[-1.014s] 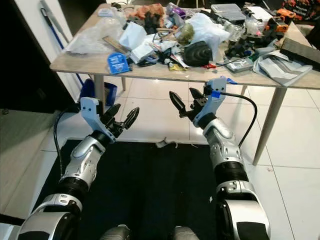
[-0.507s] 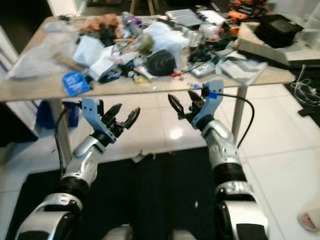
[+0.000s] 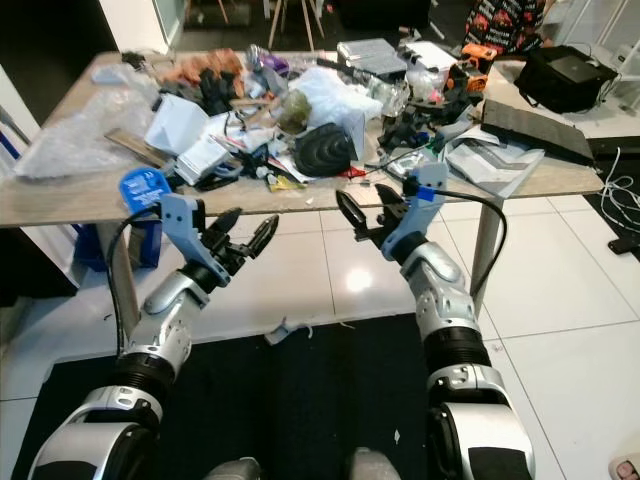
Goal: Picking trash to rubbish bin
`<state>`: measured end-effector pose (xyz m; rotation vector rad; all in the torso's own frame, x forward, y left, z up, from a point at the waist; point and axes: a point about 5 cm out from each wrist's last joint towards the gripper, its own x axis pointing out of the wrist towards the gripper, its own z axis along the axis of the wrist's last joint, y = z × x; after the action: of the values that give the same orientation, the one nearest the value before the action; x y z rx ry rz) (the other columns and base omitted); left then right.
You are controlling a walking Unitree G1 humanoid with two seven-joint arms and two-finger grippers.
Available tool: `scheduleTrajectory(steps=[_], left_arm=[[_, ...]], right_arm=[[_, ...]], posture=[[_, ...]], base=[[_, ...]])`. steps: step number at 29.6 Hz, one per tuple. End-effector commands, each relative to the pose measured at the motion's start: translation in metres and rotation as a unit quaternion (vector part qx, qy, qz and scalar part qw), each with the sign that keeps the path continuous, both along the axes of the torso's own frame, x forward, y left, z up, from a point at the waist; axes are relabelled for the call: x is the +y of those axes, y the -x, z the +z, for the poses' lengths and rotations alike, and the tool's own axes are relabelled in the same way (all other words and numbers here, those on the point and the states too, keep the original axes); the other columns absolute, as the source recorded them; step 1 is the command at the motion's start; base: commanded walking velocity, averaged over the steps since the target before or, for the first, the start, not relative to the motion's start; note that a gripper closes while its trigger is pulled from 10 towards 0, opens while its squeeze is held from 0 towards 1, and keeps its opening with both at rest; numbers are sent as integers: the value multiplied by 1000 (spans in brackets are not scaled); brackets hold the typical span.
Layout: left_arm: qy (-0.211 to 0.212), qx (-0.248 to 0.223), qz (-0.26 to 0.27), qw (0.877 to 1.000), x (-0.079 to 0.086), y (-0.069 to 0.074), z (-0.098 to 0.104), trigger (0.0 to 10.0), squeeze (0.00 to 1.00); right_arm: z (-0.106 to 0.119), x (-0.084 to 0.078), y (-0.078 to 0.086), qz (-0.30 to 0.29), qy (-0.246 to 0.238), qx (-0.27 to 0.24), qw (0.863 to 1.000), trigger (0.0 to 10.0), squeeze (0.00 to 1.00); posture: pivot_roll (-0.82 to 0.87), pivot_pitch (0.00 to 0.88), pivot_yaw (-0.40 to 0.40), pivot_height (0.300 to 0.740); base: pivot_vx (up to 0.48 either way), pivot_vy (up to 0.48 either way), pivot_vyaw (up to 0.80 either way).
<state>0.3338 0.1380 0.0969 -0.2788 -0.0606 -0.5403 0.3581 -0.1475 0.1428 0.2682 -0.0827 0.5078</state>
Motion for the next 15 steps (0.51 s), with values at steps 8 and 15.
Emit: scheduleTrajectory(steps=[8,15], left_arm=[[-5,4,-3,1000,-1,1,-2,10000,0],[-6,4,-4,1000,-1,1,-2,10000,0]], right_arm=[[1,-2,0,-1,6,0,1000,10000,0],[1,-2,0,0,8,1,1000,10000,0]], posture=[[-20,19,-4,740],[-20,22,-5,740]], base=[[301,0,0],[303,0,0]])
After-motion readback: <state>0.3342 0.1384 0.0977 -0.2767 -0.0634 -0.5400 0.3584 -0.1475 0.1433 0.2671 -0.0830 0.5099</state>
